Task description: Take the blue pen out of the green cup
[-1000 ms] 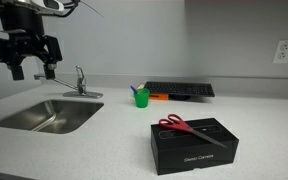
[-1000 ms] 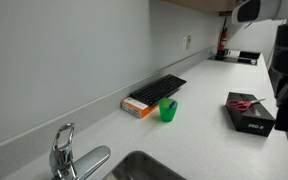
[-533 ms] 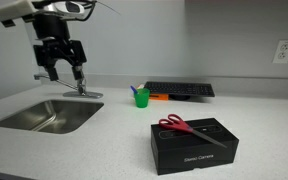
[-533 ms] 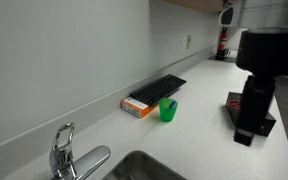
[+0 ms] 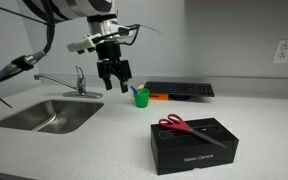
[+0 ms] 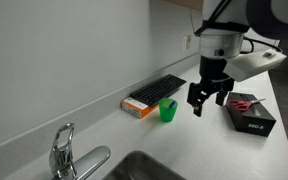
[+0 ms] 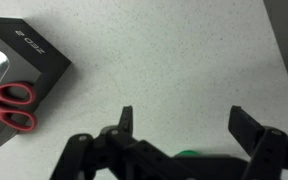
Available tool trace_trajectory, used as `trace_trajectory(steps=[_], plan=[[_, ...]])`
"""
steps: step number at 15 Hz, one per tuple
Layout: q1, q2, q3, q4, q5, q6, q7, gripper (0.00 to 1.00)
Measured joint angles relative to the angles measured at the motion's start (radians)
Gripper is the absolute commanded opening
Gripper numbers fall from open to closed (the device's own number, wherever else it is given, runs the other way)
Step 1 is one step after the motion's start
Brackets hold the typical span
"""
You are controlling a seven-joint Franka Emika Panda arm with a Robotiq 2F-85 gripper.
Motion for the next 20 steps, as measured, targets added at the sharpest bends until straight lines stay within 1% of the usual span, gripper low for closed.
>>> trace_trajectory(steps=[3,8,13,15,18,19,20], plan=[[0.000,0.062,-0.014,0.053,0.000,0.000,0.059,1.00],[0.006,0.068,-0.016,0.059,0.000,0.016,0.090,1.00],[0.017,0.095,-0.017,0.062,-0.016,0.138,0.269,1.00],[0.017,0.114,-0.020,0.066,-0.061,0.182,0.361,1.00],[0.022,0.141,-0.033,0.080,-0.137,0.212,0.483,1.00],[0.025,0.150,-0.038,0.088,-0.158,0.216,0.519,0.98],[0.028,0.159,-0.044,0.096,-0.176,0.217,0.550,0.85]])
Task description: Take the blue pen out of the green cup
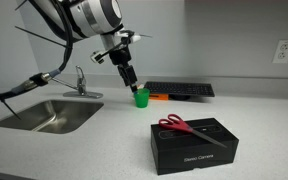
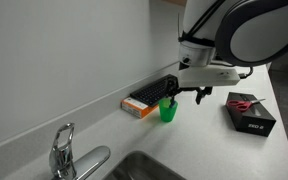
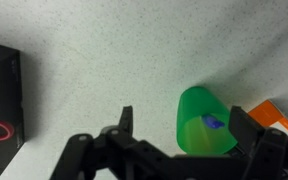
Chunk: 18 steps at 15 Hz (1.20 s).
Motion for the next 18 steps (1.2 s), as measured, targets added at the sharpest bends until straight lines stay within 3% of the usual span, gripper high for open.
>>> trace_trajectory(steps=[1,2,11,18], plan=[[0.004,0.008,-0.005,0.008,-0.015,0.001,0.029,0.73],[0.008,0.016,-0.009,0.017,-0.027,0.002,0.055,0.69],[0.046,0.091,-0.033,0.091,-0.046,0.003,0.198,0.01],[0.056,0.104,-0.061,0.125,-0.046,0.003,0.217,0.04]])
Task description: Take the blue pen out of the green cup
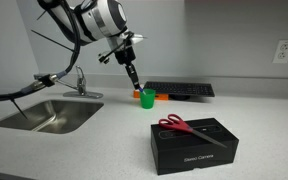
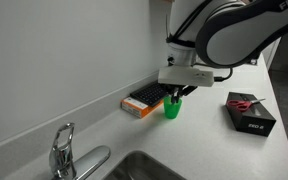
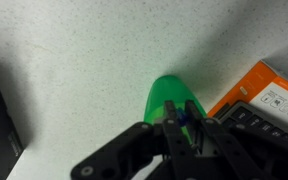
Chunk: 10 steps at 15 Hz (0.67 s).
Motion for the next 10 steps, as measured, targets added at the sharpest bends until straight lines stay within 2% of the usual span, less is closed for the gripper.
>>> trace_trajectory(steps=[3,6,10], plan=[[0.000,-0.056,-0.010,-0.017,0.000,0.026,-0.003,0.04],[-0.001,-0.160,-0.012,-0.079,0.017,0.111,-0.036,0.04],[0.002,-0.276,0.030,-0.187,0.052,0.220,-0.091,0.04]])
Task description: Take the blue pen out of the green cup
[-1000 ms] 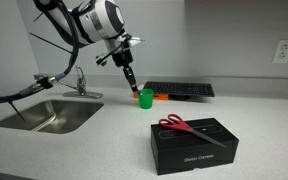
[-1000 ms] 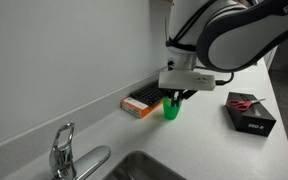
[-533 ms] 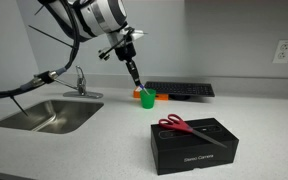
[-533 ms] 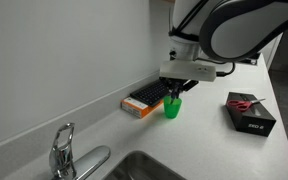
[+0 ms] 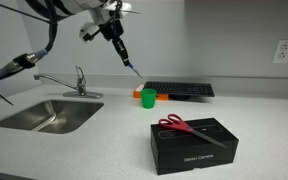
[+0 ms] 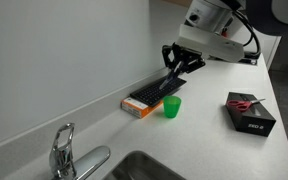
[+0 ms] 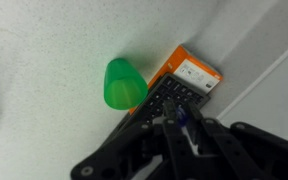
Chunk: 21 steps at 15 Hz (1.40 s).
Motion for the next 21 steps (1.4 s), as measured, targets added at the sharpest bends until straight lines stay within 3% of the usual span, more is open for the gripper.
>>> trace_trajectory(steps=[6,14,15,16,18,21], plan=[[0.018,0.046,0.105,-0.094,-0.004,0.060,-0.004,0.04],[0.035,0.177,0.107,-0.085,-0.033,0.064,-0.005,0.04],[0.040,0.186,0.103,-0.080,-0.039,0.061,-0.005,0.18],[0.044,0.195,0.099,-0.076,-0.040,0.058,-0.008,0.41],[0.050,0.210,0.094,-0.067,-0.040,0.042,-0.015,0.45],[0.061,0.222,0.087,-0.053,-0.040,0.008,-0.017,0.66]])
